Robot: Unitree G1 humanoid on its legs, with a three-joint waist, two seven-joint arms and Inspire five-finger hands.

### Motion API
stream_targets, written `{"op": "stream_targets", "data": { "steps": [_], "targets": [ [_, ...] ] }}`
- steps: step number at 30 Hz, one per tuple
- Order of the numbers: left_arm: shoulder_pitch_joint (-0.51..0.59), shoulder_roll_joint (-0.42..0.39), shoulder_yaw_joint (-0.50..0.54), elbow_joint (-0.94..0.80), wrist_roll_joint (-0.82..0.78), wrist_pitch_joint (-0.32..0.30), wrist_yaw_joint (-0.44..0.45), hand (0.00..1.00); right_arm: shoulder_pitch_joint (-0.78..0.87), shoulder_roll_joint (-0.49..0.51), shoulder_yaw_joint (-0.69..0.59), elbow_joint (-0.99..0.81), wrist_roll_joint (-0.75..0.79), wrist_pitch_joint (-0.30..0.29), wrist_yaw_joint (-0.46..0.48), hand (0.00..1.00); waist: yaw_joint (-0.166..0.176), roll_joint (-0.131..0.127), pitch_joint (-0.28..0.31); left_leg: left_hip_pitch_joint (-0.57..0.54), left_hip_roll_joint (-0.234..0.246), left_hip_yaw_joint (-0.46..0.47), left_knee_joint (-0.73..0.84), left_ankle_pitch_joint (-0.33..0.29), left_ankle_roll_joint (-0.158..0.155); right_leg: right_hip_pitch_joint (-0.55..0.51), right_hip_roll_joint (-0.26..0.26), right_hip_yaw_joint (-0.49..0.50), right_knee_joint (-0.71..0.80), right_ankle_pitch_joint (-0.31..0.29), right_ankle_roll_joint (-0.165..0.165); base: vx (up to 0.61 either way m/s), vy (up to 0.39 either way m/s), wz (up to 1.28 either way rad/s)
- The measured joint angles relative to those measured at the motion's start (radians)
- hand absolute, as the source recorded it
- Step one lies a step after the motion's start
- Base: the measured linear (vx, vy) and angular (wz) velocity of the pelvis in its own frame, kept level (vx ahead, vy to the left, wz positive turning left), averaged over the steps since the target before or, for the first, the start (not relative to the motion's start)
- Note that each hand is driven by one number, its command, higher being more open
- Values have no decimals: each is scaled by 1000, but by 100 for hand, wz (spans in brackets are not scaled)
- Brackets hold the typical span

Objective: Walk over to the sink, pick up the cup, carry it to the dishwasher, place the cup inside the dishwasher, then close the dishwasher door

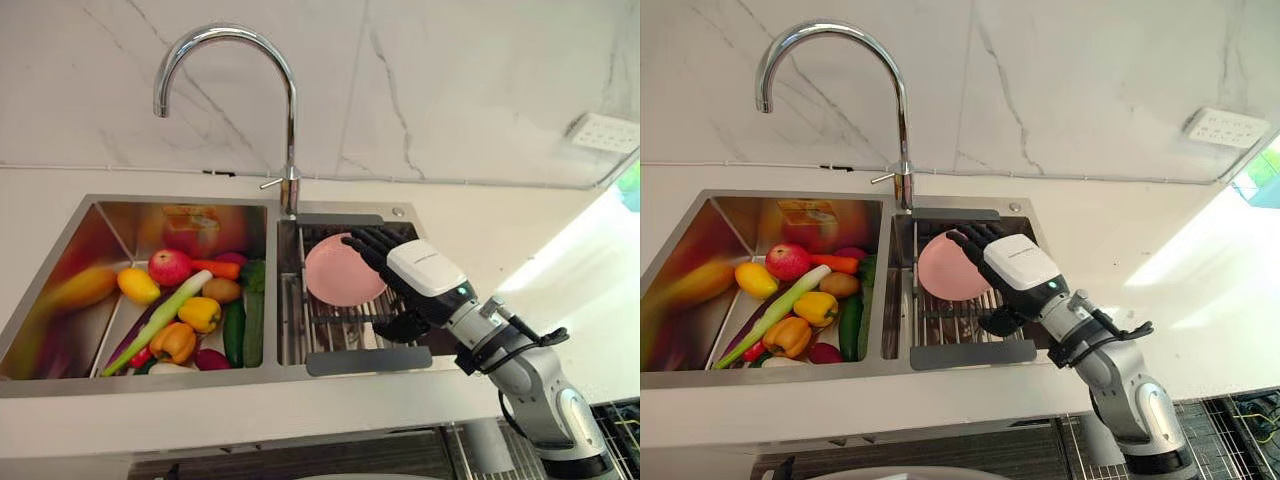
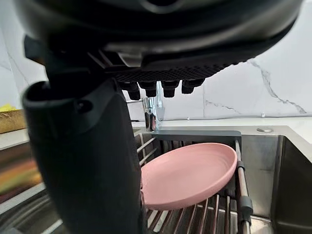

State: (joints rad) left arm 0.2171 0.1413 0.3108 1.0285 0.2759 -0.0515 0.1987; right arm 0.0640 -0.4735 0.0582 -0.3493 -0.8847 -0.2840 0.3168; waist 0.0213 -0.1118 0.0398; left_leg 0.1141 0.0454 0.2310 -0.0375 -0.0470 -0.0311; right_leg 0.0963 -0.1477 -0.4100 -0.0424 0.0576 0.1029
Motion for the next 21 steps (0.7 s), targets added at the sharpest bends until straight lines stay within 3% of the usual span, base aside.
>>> {"op": "stream_targets", "data": {
  "steps": [6, 21],
  "targets": [
    [4, -4, -8, 2, 0, 1, -2, 100, -17, 0, 32, 80, -102, 31, -50, 100, 8, 5, -25, 0, 0, -6, -5, 1, -2, 7, 3, -5, -11, 0, 0, -29, -27, 2],
    [21, -3, -35, -1, 0, 3, -6, 100, -137, 3, 126, 275, -170, 75, -164, 100, 20, 12, -49, 9, -7, -36, -48, 40, -3, 12, 2, -35, -12, 0, 0, -47, -28, 6]
  ]
}}
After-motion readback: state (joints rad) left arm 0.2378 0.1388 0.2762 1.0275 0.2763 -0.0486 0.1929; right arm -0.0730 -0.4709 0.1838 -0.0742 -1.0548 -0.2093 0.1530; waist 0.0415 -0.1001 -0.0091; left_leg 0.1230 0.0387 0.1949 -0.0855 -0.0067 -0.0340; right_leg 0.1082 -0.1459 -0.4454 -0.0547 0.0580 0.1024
